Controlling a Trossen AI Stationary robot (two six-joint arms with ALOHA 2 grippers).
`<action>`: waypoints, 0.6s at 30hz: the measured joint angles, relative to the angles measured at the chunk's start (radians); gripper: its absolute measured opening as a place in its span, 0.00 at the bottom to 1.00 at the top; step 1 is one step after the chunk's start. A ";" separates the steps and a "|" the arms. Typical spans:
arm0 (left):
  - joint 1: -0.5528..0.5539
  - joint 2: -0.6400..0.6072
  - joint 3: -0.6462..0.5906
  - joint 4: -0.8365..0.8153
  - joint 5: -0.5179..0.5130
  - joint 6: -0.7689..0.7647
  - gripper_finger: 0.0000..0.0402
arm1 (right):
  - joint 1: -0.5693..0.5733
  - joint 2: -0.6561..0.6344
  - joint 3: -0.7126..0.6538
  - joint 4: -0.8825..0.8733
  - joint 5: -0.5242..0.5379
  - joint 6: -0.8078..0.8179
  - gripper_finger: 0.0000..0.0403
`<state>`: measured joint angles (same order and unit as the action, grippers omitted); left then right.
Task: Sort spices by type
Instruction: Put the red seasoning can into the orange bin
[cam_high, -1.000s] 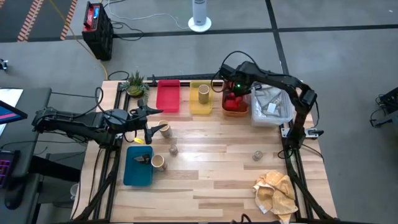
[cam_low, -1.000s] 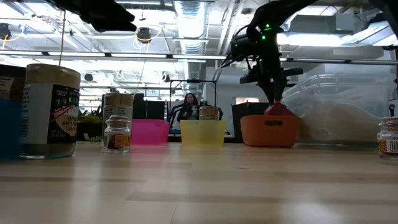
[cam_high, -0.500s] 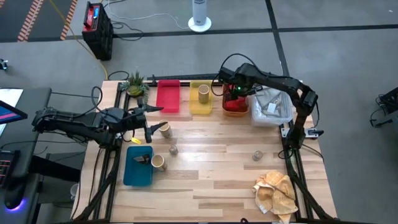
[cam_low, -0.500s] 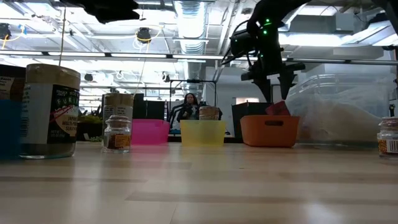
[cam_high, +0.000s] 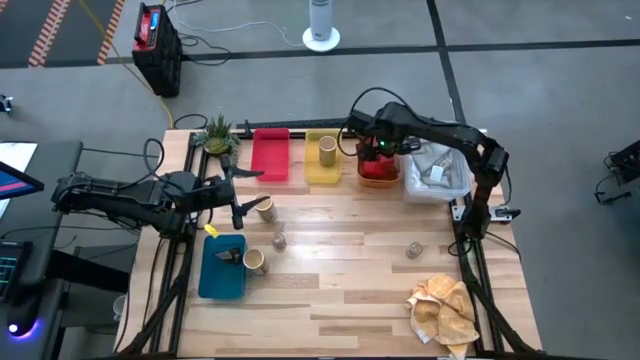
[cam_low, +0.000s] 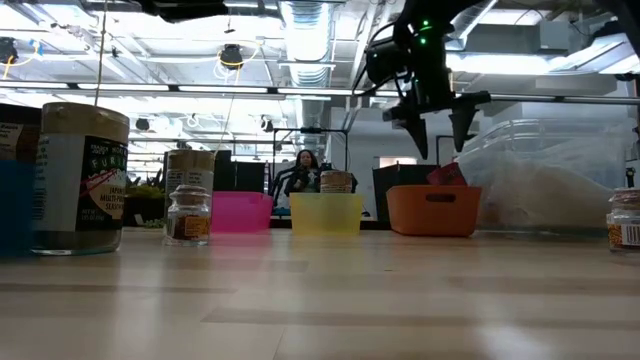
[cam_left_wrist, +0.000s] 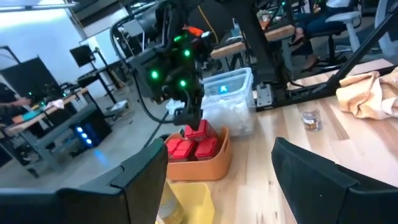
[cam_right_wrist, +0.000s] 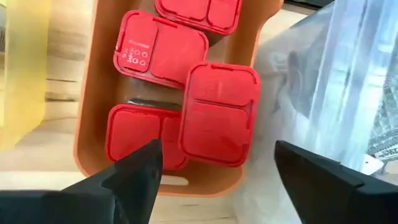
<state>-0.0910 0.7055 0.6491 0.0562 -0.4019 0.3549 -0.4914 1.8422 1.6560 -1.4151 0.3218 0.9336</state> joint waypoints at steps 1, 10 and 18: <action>0.000 0.000 0.000 -0.001 0.000 0.007 0.69 | 0.005 0.011 0.004 -0.007 0.010 0.003 0.82; 0.000 0.000 0.000 -0.018 0.000 0.038 0.69 | 0.020 0.150 0.104 -0.067 0.053 0.009 0.82; 0.000 0.000 0.000 -0.040 -0.001 0.036 0.69 | 0.023 0.208 0.173 -0.147 0.110 0.039 0.82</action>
<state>-0.0910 0.7055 0.6494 0.0161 -0.4024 0.3912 -0.4682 2.0507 1.8294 -1.5617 0.4314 0.9722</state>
